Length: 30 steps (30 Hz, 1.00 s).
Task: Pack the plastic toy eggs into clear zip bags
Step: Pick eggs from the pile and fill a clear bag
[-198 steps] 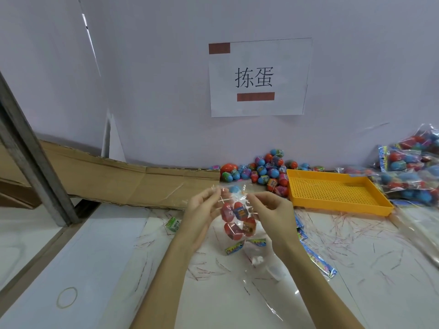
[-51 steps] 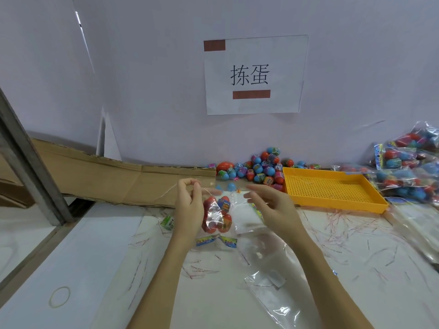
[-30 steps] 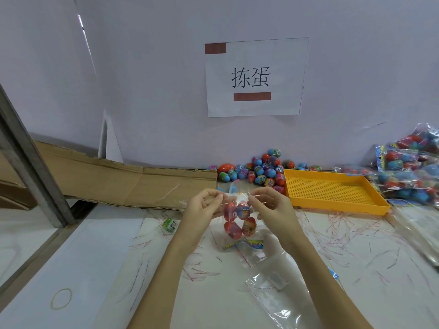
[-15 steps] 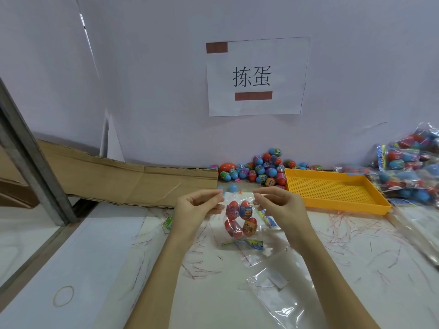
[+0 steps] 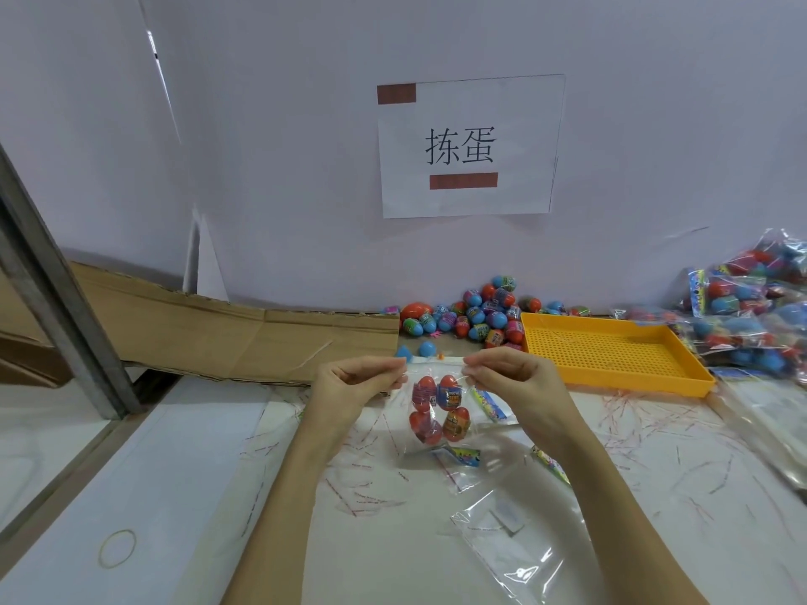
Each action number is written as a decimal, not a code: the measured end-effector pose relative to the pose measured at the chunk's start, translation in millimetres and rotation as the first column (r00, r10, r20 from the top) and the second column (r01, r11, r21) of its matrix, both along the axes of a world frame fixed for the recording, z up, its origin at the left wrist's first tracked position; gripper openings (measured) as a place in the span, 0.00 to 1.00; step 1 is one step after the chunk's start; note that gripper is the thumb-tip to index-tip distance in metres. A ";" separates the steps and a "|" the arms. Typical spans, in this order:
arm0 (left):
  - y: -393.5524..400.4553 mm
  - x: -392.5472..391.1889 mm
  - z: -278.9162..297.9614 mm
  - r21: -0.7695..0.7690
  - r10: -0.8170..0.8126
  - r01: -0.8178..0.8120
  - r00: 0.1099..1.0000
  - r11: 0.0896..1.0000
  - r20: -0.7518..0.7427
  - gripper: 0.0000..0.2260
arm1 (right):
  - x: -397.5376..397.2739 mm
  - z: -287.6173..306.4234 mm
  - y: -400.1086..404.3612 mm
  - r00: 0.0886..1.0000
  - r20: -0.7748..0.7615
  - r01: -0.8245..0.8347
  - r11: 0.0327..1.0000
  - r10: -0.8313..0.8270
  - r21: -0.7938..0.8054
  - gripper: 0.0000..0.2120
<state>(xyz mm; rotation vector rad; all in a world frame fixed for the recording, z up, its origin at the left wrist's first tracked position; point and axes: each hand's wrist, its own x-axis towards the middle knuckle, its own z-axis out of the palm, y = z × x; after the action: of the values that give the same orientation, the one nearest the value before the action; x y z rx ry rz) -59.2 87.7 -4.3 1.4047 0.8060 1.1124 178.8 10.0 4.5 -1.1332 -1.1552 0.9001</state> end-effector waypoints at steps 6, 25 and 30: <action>0.9 -1.7 -2.0 0.226 0.052 -0.028 0.994 0.974 -0.099 0.11 | -0.9 0.3 -0.2 0.996 0.083 0.042 0.999 -0.040 -0.027 0.11; 1.0 4.6 -1.7 0.146 0.072 -0.051 0.988 0.988 -0.139 0.08 | -20.8 9.9 0.9 0.962 0.206 0.192 0.981 -0.180 -0.037 0.06; 2.6 0.5 -2.1 0.131 -0.110 0.133 0.979 0.982 -0.170 0.13 | -22.2 7.8 1.1 0.975 0.154 0.159 0.987 -0.160 0.018 0.08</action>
<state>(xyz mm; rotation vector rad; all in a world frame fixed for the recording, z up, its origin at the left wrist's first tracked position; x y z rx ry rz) -58.7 90.3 -6.4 1.6588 0.7550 0.9858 156.6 11.1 12.3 -1.2901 -1.1730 0.6937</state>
